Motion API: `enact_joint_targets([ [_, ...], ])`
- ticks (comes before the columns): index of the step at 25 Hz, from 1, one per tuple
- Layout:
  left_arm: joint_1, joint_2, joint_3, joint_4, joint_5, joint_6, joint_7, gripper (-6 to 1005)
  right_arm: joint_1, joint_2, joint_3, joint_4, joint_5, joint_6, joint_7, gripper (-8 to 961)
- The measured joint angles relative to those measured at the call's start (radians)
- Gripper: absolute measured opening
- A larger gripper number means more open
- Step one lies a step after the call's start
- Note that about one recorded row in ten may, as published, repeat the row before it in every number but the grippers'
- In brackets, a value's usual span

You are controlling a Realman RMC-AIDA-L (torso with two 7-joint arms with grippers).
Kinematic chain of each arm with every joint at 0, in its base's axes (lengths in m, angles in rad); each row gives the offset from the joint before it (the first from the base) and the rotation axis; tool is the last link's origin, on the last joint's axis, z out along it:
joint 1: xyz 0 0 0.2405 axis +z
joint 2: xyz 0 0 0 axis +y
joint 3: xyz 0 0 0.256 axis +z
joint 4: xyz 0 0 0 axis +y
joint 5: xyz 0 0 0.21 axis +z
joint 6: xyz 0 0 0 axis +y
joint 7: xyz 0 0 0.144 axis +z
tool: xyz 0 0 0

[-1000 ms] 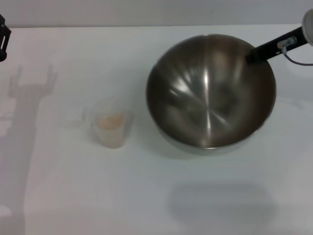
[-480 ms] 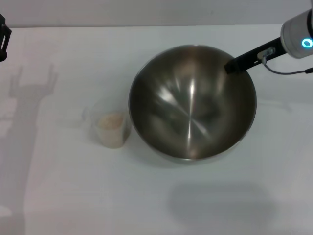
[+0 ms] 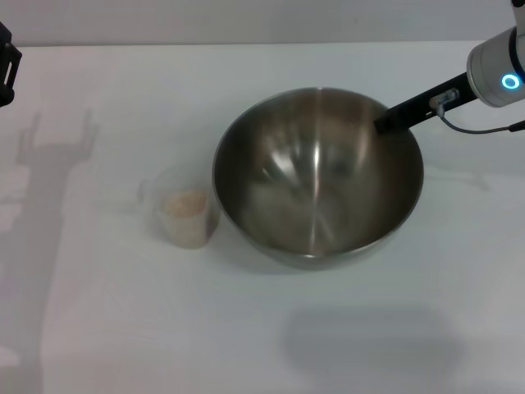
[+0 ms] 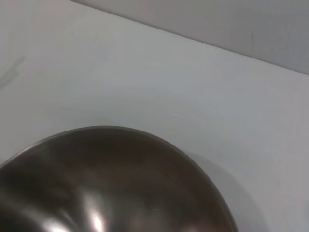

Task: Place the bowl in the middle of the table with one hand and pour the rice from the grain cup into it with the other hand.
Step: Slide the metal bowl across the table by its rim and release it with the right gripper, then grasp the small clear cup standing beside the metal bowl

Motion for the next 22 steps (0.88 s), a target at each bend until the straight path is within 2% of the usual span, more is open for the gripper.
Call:
enact_joint_targets([
  [11,0.011,0.000,0.007,-0.005,0.002,0.011,0.000,808,-0.001,0.000,-0.014,-0.040,-0.038,-0.028,-0.013,228],
  [17,0.024,0.000,0.011,-0.018,0.002,0.014,-0.001,808,0.002,-0.001,-0.016,-0.122,-0.040,-0.026,-0.016,442],
  [22,0.030,0.000,0.012,-0.021,0.002,0.020,-0.001,808,-0.008,0.000,-0.040,-0.211,-0.042,-0.087,-0.034,441],
])
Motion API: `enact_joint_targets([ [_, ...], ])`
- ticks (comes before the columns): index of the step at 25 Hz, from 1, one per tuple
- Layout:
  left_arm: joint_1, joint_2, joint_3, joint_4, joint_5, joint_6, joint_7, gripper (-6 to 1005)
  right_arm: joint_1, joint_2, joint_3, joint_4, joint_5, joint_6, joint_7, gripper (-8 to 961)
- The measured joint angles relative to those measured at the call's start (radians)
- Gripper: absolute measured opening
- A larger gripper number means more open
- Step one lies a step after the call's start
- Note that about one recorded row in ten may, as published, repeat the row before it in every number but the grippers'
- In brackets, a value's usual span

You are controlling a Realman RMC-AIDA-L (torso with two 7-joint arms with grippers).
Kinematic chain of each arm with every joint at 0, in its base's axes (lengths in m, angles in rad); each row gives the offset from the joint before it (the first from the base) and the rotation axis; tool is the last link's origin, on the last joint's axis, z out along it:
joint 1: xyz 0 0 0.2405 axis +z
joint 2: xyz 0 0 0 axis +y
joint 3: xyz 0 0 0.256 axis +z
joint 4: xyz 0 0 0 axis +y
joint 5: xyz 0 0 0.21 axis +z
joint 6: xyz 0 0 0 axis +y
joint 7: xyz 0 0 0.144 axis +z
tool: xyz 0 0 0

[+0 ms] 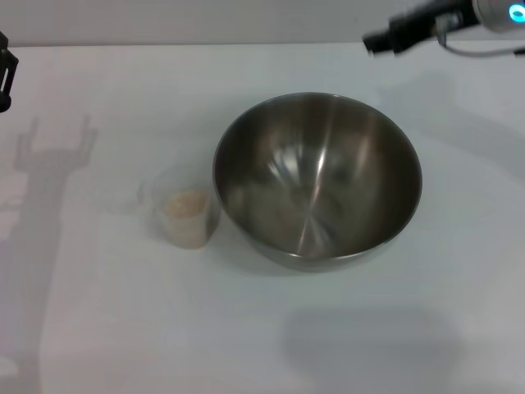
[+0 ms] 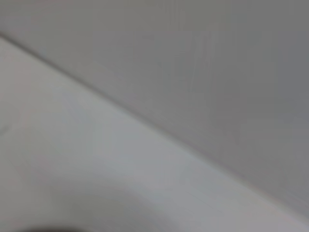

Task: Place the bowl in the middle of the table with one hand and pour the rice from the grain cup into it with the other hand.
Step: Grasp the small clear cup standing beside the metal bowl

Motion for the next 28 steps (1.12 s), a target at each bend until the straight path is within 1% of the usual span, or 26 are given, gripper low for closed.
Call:
enact_joint_targets([
  [1,0.005,0.000,0.001,-0.005,0.000,0.004,0.000,808,-0.017,0.002,-0.037,-0.030,0.000,-0.081,-0.014,441],
  [2,0.005,0.000,0.001,-0.005,0.000,0.004,0.000,808,-0.017,0.002,-0.037,-0.030,0.000,-0.081,-0.014,441],
  [4,0.010,0.000,0.001,-0.011,0.000,0.008,0.000,809,-0.041,0.003,-0.091,-0.049,0.001,-0.202,-0.031,441],
  [5,0.012,0.000,0.001,-0.012,0.000,0.011,0.000,809,-0.060,0.003,-0.126,-0.058,0.001,-0.286,-0.041,441],
  [6,0.013,0.000,0.004,-0.012,0.000,0.015,-0.001,809,-0.101,0.005,-0.197,-0.063,0.001,-0.451,-0.059,441],
  [7,0.014,0.000,0.007,-0.012,0.000,0.016,-0.001,809,-0.121,0.006,-0.231,-0.062,0.001,-0.539,-0.068,441],
  [8,0.014,0.000,0.007,-0.012,0.000,0.016,-0.001,809,-0.121,0.006,-0.231,-0.062,0.001,-0.539,-0.068,441],
  [10,0.015,0.000,0.013,-0.012,0.000,0.018,-0.001,809,-0.164,0.007,-0.311,-0.041,0.002,-0.751,-0.078,441],
  [11,0.018,0.000,0.018,-0.012,-0.001,0.019,-0.001,809,-0.194,0.007,-0.381,0.001,0.003,-0.958,-0.081,441],
  [12,0.018,0.000,0.018,-0.012,-0.001,0.019,-0.001,809,-0.194,0.007,-0.381,0.001,0.003,-0.958,-0.081,441],
  [15,0.027,0.000,0.027,-0.013,-0.002,0.022,-0.001,809,-0.220,0.007,-0.482,0.105,0.005,-1.269,-0.081,441],
  [16,0.034,0.000,0.031,-0.013,-0.002,0.028,-0.001,809,-0.226,0.007,-0.537,0.187,0.006,-1.458,-0.077,441],
  [17,0.034,0.000,0.031,-0.013,-0.002,0.028,-0.001,809,-0.226,0.007,-0.537,0.187,0.006,-1.458,-0.077,441],
  [18,0.037,0.000,0.034,-0.014,-0.001,0.032,-0.001,809,-0.227,0.007,-0.564,0.234,0.007,-1.555,-0.066,441],
  [19,0.045,0.000,0.041,-0.014,-0.001,0.043,-0.001,809,-0.229,0.007,-0.608,0.332,0.011,-1.753,-0.013,441],
  [20,0.045,0.000,0.041,-0.014,-0.001,0.043,-0.001,809,-0.229,0.007,-0.608,0.332,0.011,-1.753,-0.013,441],
  [21,0.050,0.000,0.045,-0.014,-0.001,0.049,-0.001,809,-0.227,0.008,-0.634,0.422,0.011,-1.913,0.065,441],
  [22,0.056,0.000,0.049,-0.013,-0.001,0.055,-0.001,809,-0.227,0.008,-0.634,0.422,0.011,-1.913,0.065,441],
  [24,0.064,0.000,0.057,-0.012,-0.001,0.065,0.000,809,-0.220,0.007,-0.646,0.533,0.006,-2.073,0.191,441],
  [25,0.070,0.000,0.063,-0.011,0.000,0.071,0.000,809,-0.217,0.007,-0.648,0.570,0.004,-2.117,0.242,441],
  [26,0.077,0.001,0.080,-0.007,0.000,0.086,0.000,809,-0.207,0.004,-0.649,0.672,0.002,-2.224,0.373,441],
  [27,0.077,0.001,0.080,-0.007,0.000,0.086,0.000,809,-0.207,0.004,-0.649,0.672,0.002,-2.224,0.373,441],
  [28,0.080,0.001,0.095,-0.003,0.000,0.096,0.000,809,-0.199,0.003,-0.649,0.733,0.002,-2.274,0.435,441],
])
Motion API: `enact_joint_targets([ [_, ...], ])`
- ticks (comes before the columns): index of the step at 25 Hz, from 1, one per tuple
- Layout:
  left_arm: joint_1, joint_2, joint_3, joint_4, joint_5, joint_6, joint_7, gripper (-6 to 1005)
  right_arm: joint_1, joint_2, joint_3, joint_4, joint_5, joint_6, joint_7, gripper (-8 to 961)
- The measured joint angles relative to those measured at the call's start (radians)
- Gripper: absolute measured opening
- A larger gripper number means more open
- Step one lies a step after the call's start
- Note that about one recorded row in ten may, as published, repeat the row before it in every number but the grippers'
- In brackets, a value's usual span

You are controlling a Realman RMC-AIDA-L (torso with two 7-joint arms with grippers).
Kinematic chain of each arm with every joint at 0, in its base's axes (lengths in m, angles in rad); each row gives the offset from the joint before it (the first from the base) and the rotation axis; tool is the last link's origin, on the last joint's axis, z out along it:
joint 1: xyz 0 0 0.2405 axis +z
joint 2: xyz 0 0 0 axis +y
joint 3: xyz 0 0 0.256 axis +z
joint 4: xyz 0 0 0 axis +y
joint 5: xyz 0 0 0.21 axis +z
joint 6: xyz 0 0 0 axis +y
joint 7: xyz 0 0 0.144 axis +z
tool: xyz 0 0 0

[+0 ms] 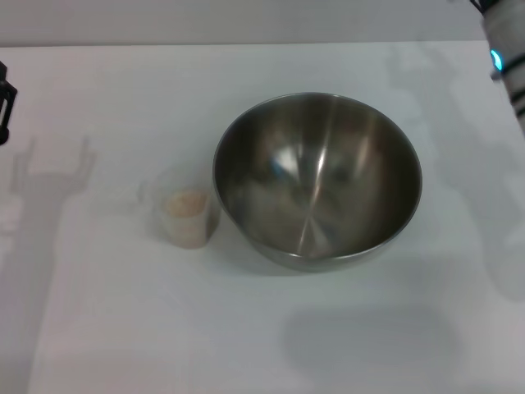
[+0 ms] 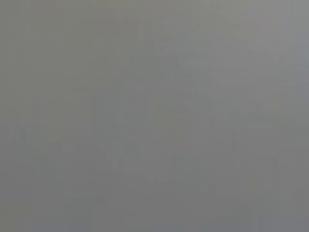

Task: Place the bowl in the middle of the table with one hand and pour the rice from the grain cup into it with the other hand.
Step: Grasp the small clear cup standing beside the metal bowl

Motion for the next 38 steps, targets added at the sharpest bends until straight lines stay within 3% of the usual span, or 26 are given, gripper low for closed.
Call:
enact_joint_targets([
  [3,0.008,0.001,0.050,0.012,0.002,0.012,0.009,809,0.016,-0.002,-0.003,0.170,-0.006,-0.140,0.140,441],
  [8,0.018,-0.001,0.073,0.018,0.000,0.012,0.011,808,0.012,-0.001,-0.007,0.274,-0.028,-0.235,0.152,441],
  [24,0.047,0.004,0.096,0.040,0.002,0.023,0.012,808,0.027,-0.004,-0.003,0.336,-0.030,-0.252,0.157,441],
  [38,0.053,0.007,0.320,0.134,0.004,0.073,0.003,809,0.023,-0.005,0.012,0.364,-0.024,-0.254,0.094,441],
])
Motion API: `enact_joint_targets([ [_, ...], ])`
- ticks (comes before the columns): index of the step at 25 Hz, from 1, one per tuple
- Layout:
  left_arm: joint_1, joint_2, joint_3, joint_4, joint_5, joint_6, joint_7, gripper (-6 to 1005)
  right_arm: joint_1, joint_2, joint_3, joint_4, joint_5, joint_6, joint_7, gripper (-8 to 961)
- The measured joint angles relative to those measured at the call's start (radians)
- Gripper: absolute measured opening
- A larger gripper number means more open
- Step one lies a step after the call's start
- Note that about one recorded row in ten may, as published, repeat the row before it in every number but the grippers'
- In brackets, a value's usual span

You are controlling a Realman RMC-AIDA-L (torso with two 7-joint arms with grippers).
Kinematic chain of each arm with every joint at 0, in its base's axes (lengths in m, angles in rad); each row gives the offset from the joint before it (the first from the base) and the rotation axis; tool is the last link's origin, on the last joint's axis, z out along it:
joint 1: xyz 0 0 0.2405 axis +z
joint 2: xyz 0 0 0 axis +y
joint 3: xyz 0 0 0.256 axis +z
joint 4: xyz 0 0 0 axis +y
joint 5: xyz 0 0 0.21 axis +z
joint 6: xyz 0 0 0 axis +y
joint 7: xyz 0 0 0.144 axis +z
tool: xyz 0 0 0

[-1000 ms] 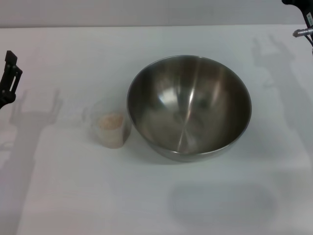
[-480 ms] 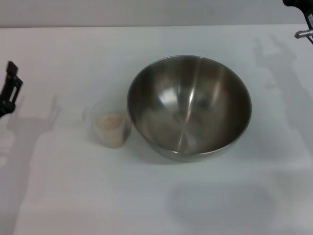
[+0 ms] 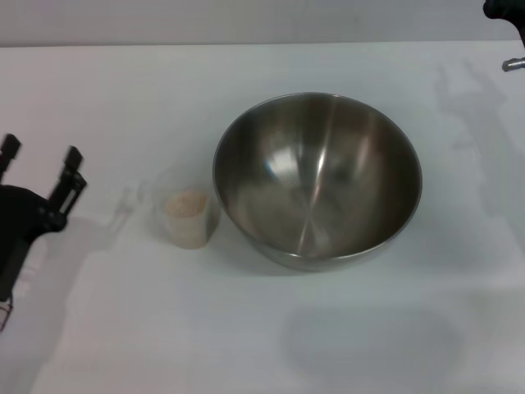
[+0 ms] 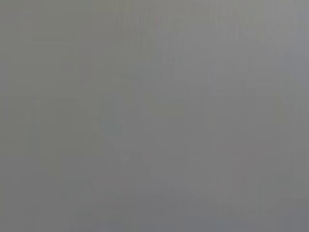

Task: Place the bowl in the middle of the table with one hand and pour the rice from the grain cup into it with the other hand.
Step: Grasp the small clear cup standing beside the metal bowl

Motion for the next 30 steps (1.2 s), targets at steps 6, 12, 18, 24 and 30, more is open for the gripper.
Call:
enact_joint_targets([
  [6,0.001,-0.001,0.049,0.002,0.000,-0.044,0.006,808,0.009,-0.002,0.026,0.003,0.001,0.001,0.000,441],
  [12,-0.004,-0.005,0.106,-0.009,-0.001,-0.110,0.009,808,0.012,-0.003,0.027,0.005,0.002,0.006,-0.001,441],
  [18,-0.011,-0.005,0.132,-0.011,-0.001,-0.119,0.002,807,0.020,-0.005,0.029,0.017,0.003,0.009,-0.001,441],
  [24,-0.021,-0.005,0.141,-0.011,-0.001,-0.152,0.001,807,0.035,-0.005,0.048,0.041,0.004,0.010,0.002,441],
  [30,-0.044,-0.006,0.143,-0.011,-0.001,-0.211,0.008,806,0.035,-0.001,0.052,0.041,0.001,0.003,0.004,441],
])
